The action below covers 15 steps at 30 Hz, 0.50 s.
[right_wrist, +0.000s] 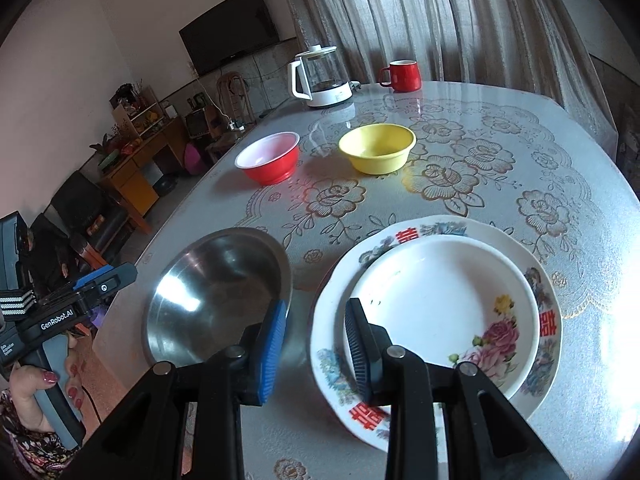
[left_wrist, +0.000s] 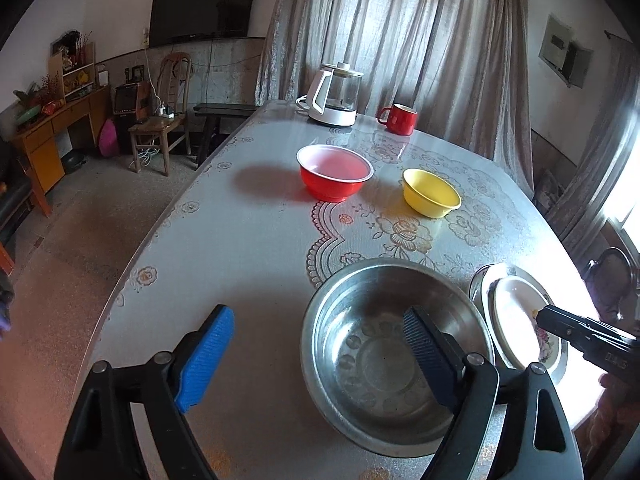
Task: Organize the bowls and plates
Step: 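Move the right gripper to the yellow bowl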
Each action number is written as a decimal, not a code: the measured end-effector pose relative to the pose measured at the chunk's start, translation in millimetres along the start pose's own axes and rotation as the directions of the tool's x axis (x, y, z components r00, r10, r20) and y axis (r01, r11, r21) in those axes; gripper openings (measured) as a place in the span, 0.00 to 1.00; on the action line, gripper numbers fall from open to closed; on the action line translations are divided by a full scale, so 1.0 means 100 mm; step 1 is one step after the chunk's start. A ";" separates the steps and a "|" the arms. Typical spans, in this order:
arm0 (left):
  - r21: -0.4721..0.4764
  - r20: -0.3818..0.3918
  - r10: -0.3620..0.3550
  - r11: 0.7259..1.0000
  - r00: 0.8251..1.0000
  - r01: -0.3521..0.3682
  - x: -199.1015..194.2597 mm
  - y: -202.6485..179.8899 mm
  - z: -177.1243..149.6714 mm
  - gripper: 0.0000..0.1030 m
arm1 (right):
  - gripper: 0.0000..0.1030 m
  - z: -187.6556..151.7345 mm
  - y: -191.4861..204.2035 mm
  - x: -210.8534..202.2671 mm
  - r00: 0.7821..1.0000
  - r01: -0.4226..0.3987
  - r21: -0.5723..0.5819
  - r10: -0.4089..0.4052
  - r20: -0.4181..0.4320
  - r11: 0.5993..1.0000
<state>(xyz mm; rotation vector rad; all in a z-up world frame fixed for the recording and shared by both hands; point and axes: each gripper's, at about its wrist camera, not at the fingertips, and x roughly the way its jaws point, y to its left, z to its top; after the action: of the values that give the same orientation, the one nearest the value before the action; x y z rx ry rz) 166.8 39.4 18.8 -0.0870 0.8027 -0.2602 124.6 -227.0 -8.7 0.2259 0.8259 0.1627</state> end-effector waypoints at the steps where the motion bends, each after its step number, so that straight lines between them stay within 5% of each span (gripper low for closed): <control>1: 0.011 0.000 0.002 1.000 1.000 -0.002 0.00 -0.03 0.05 0.85 | 0.30 0.04 -0.04 0.00 1.000 0.003 0.003 -0.003 0.001 1.000; 7: -0.052 -0.075 -0.157 0.987 0.985 0.154 0.14 -0.14 0.40 0.93 | 0.30 0.35 -0.34 0.06 1.000 0.022 0.023 -0.021 -0.012 1.000; 15: 0.066 -0.096 -0.105 0.992 0.990 0.111 0.35 -0.62 0.82 0.97 | 0.33 0.82 -0.72 0.29 0.993 0.096 0.014 -0.095 -0.066 0.995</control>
<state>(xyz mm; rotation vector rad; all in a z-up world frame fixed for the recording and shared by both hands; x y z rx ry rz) 237.3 -31.1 61.7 -0.0521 0.8807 -0.3974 208.8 -300.3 5.3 0.1976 0.9018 0.0739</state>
